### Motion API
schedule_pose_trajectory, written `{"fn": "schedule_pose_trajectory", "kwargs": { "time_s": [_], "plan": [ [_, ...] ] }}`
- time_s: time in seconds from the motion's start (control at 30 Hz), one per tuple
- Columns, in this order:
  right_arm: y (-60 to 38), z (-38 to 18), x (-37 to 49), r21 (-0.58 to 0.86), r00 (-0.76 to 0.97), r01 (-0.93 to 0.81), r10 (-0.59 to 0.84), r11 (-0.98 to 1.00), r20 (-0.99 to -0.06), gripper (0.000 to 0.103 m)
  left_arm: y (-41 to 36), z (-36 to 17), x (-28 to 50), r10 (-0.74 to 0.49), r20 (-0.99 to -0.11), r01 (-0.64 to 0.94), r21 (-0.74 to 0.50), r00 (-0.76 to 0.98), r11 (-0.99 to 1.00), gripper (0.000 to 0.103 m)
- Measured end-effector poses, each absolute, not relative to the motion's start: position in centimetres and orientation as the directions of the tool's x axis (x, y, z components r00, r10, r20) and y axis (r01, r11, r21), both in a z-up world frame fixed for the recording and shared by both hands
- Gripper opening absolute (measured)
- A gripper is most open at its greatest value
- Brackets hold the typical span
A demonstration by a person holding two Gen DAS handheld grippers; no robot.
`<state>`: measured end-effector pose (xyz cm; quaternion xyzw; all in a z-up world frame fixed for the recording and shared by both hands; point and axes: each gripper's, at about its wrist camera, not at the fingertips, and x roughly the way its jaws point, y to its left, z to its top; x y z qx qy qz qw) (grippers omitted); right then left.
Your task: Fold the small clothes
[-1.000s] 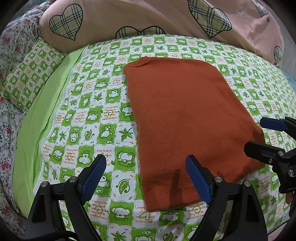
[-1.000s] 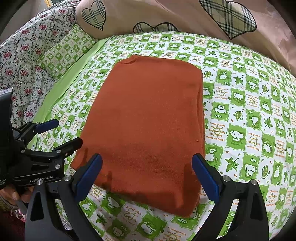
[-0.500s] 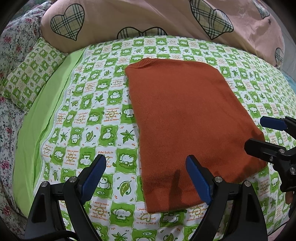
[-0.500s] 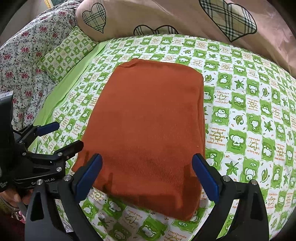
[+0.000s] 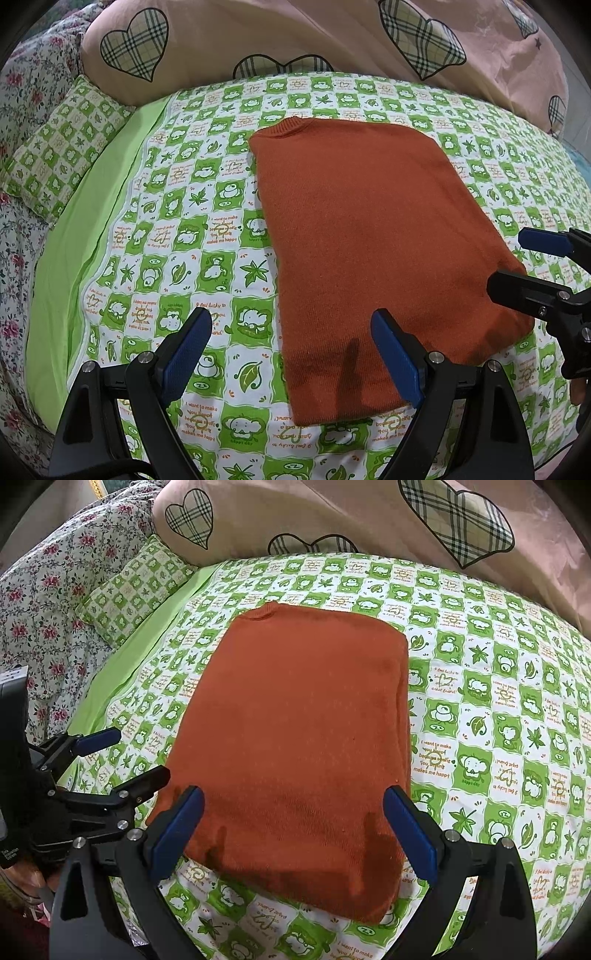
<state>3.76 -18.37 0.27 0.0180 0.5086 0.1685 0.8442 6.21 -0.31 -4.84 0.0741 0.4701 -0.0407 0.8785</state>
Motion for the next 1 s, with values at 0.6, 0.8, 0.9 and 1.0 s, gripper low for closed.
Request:
{"fn": "schedule_pose_trajectory", "kwargs": {
  "time_s": [0.6,0.8,0.9,1.0],
  "plan": [
    [-18.5,0.2,4.2,0.208,0.424,-0.258,0.304,0.944,-0.853,0.097,-0.3,-4.5,6.9,0.0,-0.823,0.133,0.091,0.568,0.987,0.088],
    [-18.7,0.0,4.7,0.215,0.425,-0.247,0.305,0.945,-0.853,0.097,-0.2,-4.5,7.2,-0.001,-0.826,0.124,0.084,0.564,0.989,0.088],
    [-18.7,0.0,4.7,0.214,0.426,-0.243,0.302,0.946,-0.853,0.097,-0.2,-4.5,7.3,-0.001,-0.826,0.125,0.084,0.564,0.989,0.088],
    [-18.9,-0.1,4.8,0.215,0.425,-0.238,0.301,0.947,-0.854,0.097,-0.2,-4.6,7.4,-0.003,-0.828,0.123,0.08,0.561,0.989,0.088]
  ]
}}
